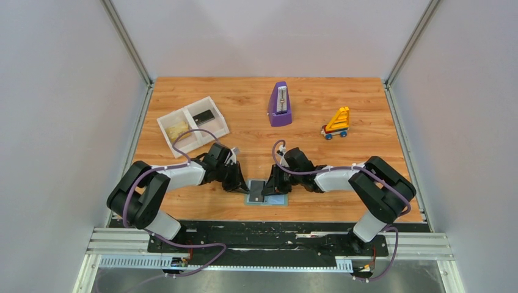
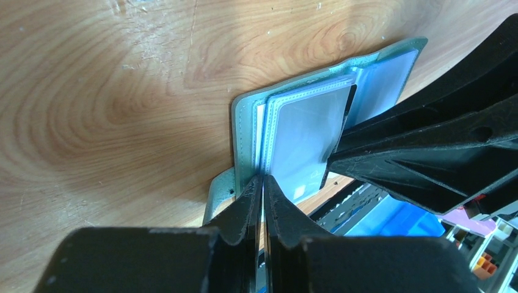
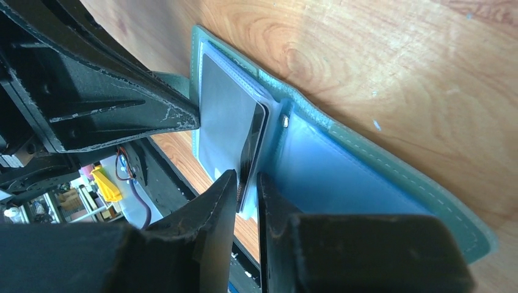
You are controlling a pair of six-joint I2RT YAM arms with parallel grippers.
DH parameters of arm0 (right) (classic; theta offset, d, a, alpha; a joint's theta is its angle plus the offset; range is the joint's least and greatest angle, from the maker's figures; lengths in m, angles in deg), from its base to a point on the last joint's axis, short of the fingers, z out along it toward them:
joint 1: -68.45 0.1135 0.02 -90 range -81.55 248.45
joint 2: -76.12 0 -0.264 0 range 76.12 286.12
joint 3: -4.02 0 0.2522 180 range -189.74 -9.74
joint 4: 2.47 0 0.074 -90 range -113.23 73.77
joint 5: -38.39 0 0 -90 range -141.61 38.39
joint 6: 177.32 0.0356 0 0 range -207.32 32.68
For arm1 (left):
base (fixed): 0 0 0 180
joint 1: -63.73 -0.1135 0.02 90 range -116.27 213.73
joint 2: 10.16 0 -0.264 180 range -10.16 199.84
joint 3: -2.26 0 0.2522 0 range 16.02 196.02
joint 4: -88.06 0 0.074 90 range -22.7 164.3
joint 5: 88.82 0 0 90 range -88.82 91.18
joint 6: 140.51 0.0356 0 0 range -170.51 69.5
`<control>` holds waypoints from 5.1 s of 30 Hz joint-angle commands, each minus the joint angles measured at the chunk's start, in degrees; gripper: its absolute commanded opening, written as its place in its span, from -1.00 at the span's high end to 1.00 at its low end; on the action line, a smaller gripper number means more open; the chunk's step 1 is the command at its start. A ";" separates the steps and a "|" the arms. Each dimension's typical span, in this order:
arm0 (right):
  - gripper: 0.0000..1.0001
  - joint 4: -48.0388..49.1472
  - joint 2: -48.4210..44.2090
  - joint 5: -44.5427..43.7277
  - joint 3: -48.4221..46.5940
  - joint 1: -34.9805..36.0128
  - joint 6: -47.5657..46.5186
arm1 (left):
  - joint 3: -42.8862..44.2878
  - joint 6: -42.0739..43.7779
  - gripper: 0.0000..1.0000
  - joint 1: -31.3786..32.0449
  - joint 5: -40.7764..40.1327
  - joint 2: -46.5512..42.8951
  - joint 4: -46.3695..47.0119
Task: Take the credit cards out of the card holder
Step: Remove the credit card from the card holder.
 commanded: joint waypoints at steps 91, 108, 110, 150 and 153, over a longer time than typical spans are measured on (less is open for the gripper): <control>0.73 3.48 3.45 5.10 -0.18 -5.04 -2.23 | -3.93 0.76 0.66 1.90 -6.84 5.09 -3.52; 1.00 0.01 -2.28 9.62 2.32 -8.24 -11.36 | -3.08 2.66 0.61 1.91 -9.73 4.50 -7.55; 1.00 -0.31 -2.91 10.34 2.28 -8.24 -11.17 | -3.27 2.46 0.60 1.96 -9.97 3.38 -7.59; 0.56 3.49 -3.47 9.50 1.06 -6.94 -3.84 | 4.82 1.55 0.24 2.39 -6.73 -2.75 -8.95; 0.56 3.58 -2.52 8.26 0.22 -5.71 -3.07 | 4.61 1.49 0.20 2.54 -6.58 -3.01 -8.36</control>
